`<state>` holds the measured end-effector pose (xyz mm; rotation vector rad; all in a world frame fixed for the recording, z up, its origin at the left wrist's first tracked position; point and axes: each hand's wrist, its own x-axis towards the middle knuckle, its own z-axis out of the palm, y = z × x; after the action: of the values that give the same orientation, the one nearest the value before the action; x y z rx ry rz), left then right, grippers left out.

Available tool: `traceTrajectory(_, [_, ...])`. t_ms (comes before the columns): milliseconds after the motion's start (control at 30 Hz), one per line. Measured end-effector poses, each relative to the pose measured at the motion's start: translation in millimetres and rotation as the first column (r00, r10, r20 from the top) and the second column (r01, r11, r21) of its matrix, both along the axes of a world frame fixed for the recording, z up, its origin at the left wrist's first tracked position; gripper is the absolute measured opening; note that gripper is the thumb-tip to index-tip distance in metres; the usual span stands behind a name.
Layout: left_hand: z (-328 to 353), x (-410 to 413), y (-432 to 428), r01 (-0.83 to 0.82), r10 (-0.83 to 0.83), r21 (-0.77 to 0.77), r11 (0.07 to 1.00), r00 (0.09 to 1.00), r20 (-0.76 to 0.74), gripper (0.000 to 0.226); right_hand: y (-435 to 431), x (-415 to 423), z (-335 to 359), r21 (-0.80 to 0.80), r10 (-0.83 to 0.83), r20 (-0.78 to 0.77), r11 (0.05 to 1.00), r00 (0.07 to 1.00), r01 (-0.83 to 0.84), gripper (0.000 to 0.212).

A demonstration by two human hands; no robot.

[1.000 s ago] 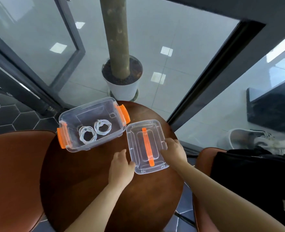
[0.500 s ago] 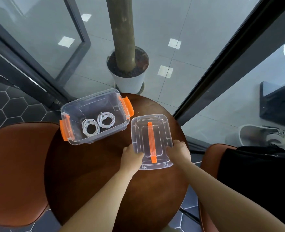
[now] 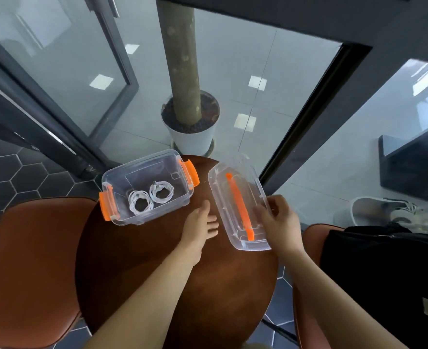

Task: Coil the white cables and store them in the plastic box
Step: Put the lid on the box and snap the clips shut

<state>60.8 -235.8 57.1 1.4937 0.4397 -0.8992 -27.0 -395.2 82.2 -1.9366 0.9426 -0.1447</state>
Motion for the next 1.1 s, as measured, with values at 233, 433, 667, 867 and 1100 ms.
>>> traceTrajectory(233, [66.0,39.9,33.0,-0.210,0.207,-0.249,0.945,0.978,-0.038,0.067,3.3,-7.0,30.3,-0.572,0.568,0.114,0.709,0.815,-0.413,0.016])
traceTrajectory(433, [86.3,55.1,82.0,-0.313,0.316,-0.239,0.919,0.948,-0.024,0.025,16.4,28.7,39.5,-0.699,0.739,0.069,0.516,0.671,-0.496,0.030])
traceTrajectory(667, [83.1,54.3,136.4,-0.332,0.355,-0.315,0.889,0.935,0.015,0.025,49.6,63.3,38.4,-0.096,0.534,0.137,0.845,0.834,-0.526,0.069])
traceTrajectory(867, [59.4,66.5,163.8,-0.320,0.340,-0.194,0.927,0.937,0.081,0.031,74.5,107.7,36.8,0.188,0.329,0.104,0.920,0.938,-0.344,0.012])
traceTrajectory(1100, [41.5,84.6,174.9,-0.298,0.239,0.148,0.943,0.917,0.318,0.027,73.9,151.3,4.4,0.116,0.270,-0.098,0.959,0.958,-0.259,0.012])
